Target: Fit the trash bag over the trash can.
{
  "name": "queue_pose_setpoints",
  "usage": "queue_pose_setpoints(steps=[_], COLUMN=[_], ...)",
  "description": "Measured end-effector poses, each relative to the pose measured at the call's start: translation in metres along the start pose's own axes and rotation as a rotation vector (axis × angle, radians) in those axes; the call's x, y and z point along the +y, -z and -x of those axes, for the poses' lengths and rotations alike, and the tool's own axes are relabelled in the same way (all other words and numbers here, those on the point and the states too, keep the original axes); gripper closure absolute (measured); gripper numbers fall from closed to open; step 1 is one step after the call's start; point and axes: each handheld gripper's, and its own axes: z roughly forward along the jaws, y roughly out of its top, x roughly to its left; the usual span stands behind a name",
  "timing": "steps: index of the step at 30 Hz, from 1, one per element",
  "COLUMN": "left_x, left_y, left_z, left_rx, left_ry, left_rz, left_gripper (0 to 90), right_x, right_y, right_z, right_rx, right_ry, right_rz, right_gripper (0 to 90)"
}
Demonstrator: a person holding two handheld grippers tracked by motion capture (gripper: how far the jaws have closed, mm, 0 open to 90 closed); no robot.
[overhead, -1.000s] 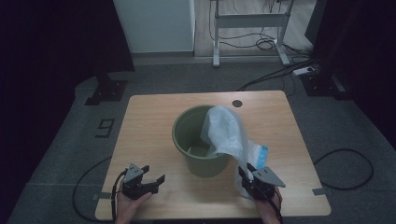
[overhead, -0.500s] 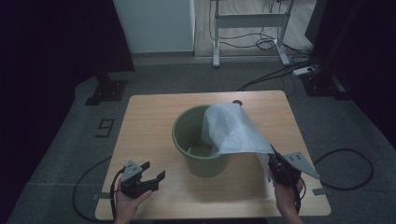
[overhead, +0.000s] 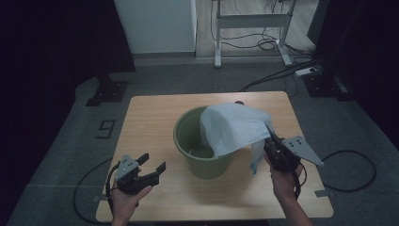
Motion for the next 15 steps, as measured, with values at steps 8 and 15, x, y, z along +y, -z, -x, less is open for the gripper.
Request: queue_pose_setpoints(steps=[8,15], left_x=[0.017,0.027], left_y=[-0.002,-0.003], left_z=[0.014,0.030], left_rx=[-0.028,-0.082], left_ry=[-0.029,-0.069], left_rz=[0.009,0.025], left_gripper=[23.2,23.3], right_x=[0.015,0.021], right_y=[-0.010,-0.022], right_z=[-0.027,-0.047], right_rx=[0.091,0.155], right_ry=[0.034,0.083], right_rz=[0.012,-0.040], right_gripper=[86.8,86.1])
